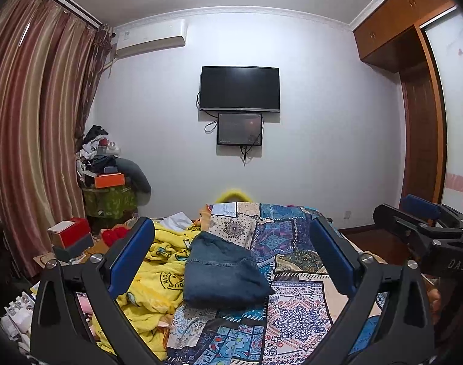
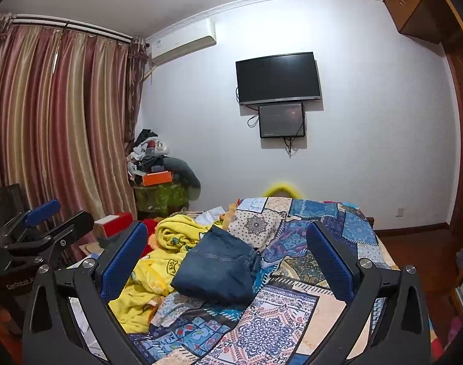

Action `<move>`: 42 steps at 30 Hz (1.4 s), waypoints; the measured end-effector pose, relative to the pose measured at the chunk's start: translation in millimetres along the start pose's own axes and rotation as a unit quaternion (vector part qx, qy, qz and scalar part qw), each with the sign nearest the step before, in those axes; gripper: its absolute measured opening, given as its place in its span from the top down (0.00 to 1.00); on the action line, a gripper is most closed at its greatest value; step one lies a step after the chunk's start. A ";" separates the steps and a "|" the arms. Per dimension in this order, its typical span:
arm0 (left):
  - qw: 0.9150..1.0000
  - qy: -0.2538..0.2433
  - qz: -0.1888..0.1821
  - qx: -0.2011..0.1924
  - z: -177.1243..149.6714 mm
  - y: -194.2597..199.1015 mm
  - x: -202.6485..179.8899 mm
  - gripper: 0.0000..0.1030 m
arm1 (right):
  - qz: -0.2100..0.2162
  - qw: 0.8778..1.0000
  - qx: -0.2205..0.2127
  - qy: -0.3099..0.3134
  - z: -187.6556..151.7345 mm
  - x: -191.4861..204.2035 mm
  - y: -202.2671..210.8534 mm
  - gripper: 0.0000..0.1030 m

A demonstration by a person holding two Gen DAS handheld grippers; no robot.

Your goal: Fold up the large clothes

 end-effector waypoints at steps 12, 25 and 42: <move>1.000 0.003 -0.005 0.013 -6.9 -9.8 -0.7 0.01 | -0.003 1.000 0.003 0.000 0.7 -1.1 -0.6 0.00; 0.999 0.006 -0.016 0.028 -12.2 -19.3 -5.1 0.01 | -0.010 1.000 0.008 0.000 -1.4 -1.9 -4.1 0.00; 0.999 0.012 -0.029 0.039 -18.4 -24.5 -3.5 0.01 | -0.013 1.000 0.017 -0.007 -4.2 -4.3 -11.2 0.00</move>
Point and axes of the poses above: each gripper's, at about its wrist camera, not at the fingertips, and y roughly against the way its jaws point, x to its left, z to its top, the point moved 9 cm from there along -y, roughly the way its jaws point, and after that the axes turned 4 degrees about x, right-handed, at the moved point
